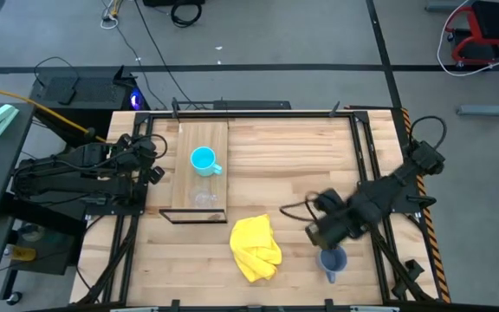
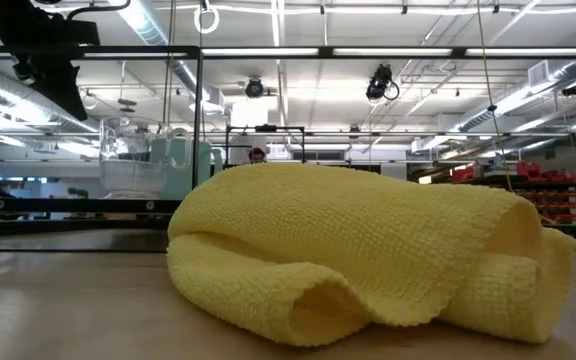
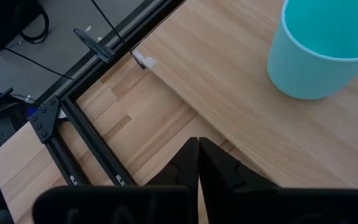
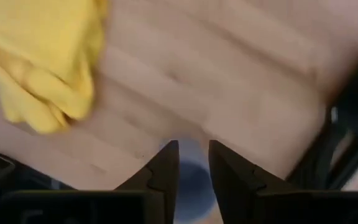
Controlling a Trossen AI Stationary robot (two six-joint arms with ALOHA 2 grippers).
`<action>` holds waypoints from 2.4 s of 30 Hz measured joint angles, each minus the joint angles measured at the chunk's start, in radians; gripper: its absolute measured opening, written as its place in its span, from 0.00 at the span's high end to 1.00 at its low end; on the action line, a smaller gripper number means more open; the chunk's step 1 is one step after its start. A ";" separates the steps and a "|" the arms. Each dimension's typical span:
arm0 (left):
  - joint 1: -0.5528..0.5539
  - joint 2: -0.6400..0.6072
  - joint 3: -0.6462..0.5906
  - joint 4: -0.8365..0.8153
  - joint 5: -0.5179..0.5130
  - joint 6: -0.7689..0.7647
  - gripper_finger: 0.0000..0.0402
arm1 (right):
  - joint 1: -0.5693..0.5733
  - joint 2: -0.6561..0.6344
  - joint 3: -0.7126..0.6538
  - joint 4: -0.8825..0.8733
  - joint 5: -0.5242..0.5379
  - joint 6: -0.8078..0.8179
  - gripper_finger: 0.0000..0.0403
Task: Stack small to large cups/mugs on shelf
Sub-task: Put the dark blue on the shelf
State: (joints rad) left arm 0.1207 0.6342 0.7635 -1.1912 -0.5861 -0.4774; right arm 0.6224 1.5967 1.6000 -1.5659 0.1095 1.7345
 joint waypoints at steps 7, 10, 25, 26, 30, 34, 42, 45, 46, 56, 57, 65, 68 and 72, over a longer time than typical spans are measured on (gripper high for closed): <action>0.000 0.000 0.000 0.003 0.000 0.000 0.95 | 0.174 -0.002 -0.142 0.151 -0.017 0.286 0.72; 0.000 0.000 0.000 0.004 0.000 0.000 0.94 | 0.211 -0.002 -0.206 0.216 -0.056 0.363 0.72; 0.000 0.000 0.000 0.005 0.000 -0.001 0.95 | 0.258 -0.002 -0.393 0.387 -0.111 0.427 0.73; 0.000 0.000 0.000 0.005 0.000 -0.001 0.95 | 0.258 -0.002 -0.401 0.387 -0.110 0.429 0.73; 0.000 0.000 0.000 0.005 0.000 -0.001 0.94 | 0.258 -0.004 -0.422 0.387 -0.115 0.429 0.73; 0.000 0.000 0.000 0.005 0.000 -0.002 0.96 | 0.258 -0.004 -0.421 0.381 -0.116 0.418 0.73; 0.000 0.000 0.000 0.006 0.000 -0.003 0.96 | 0.258 -0.001 -0.405 0.378 -0.091 0.412 0.73; 0.000 0.000 0.000 0.006 0.000 -0.003 0.94 | 0.258 -0.003 -0.405 0.377 -0.091 0.410 0.73; 0.000 0.000 0.000 0.006 0.000 -0.003 0.94 | 0.258 -0.006 -0.405 0.374 -0.091 0.409 0.73; 0.000 0.000 0.000 0.006 0.000 -0.003 0.97 | 0.258 -0.052 -0.407 0.345 -0.087 0.412 0.73; 0.000 0.000 0.000 0.006 0.000 -0.003 0.97 | 0.258 -0.052 -0.412 0.349 -0.092 0.412 0.73; 0.000 0.000 0.000 0.005 0.000 -0.002 0.94 | 0.264 -0.052 -0.482 0.417 -0.122 0.410 0.73; 0.000 0.000 0.000 0.005 0.000 -0.002 0.95 | 0.264 -0.052 -0.521 0.485 -0.122 0.410 0.73; 0.000 0.000 0.000 0.005 0.000 -0.002 0.97 | 0.264 -0.052 -0.563 0.535 -0.125 0.410 0.73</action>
State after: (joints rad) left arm 0.1207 0.6346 0.7635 -1.1857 -0.5861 -0.4797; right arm 0.8867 1.5444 1.0370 -1.0306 -0.0158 2.1445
